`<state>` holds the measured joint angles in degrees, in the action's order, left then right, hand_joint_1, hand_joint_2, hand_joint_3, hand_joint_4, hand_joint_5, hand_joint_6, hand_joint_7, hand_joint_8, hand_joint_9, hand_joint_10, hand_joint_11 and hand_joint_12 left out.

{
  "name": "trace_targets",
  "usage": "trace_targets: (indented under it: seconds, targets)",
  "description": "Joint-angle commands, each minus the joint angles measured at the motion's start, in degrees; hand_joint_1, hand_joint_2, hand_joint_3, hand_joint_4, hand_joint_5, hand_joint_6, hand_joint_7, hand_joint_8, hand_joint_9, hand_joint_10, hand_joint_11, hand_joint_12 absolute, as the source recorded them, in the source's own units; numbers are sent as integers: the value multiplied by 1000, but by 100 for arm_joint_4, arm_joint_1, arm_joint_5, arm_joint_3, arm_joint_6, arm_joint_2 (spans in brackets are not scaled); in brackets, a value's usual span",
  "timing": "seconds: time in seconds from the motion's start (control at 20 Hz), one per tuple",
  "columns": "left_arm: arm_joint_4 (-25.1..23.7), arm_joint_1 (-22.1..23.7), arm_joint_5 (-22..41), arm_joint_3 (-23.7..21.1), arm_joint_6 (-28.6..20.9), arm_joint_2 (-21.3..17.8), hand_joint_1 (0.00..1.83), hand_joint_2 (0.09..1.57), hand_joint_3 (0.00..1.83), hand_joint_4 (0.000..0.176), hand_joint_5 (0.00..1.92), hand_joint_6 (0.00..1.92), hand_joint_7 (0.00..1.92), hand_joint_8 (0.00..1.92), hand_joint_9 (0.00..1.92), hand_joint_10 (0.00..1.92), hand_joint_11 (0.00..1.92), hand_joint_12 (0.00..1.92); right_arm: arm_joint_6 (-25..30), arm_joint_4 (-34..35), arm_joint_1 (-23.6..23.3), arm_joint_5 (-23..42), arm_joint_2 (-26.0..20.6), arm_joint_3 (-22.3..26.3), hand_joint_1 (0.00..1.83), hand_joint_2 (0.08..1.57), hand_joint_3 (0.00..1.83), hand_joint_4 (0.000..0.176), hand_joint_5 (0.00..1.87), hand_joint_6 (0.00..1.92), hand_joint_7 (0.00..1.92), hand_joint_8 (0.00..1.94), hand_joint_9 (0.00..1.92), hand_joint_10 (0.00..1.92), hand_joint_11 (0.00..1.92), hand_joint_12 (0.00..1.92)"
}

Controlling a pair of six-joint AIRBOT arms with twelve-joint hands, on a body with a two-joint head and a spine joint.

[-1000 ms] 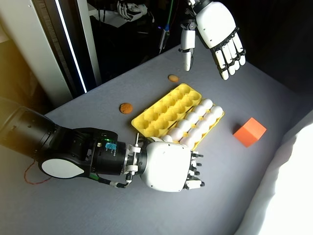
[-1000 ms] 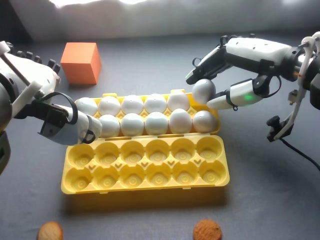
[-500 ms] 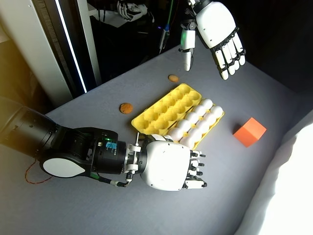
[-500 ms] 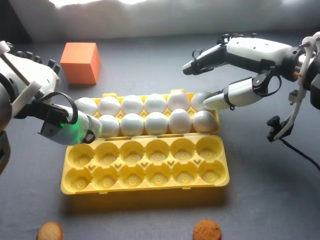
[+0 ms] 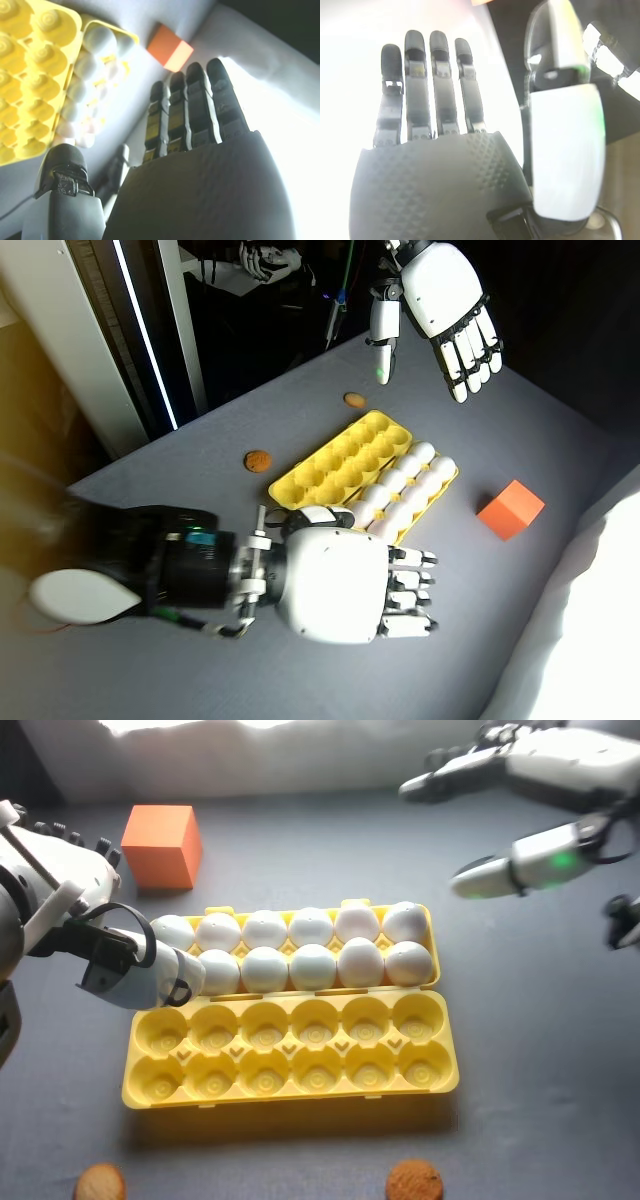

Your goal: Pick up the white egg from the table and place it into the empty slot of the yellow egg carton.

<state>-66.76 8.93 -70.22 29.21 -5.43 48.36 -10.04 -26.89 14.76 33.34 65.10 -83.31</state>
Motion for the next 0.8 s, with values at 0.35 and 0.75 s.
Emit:
trace_targets:
  seconds: [0.35, 0.75]
  targets:
    - [-483, 73, -122, -20, 35, -75, 0, 1102, 0, 0, 201, 1, 196, 2, 166, 3, 44, 222, 68, -984, 433, 180, -1411, 1212, 846, 1015, 0, 0, 431, 5, 482, 2, 446, 3, 0, 1070]
    - [-466, 85, -122, -19, 13, -72, 0, 1111, 1, 0, 195, 0, 194, 0, 163, 1, 25, 234, 528, -1175, 856, 387, -2345, 1779, 905, 1012, 0, 0, 507, 19, 534, 9, 493, 14, 0, 1146]
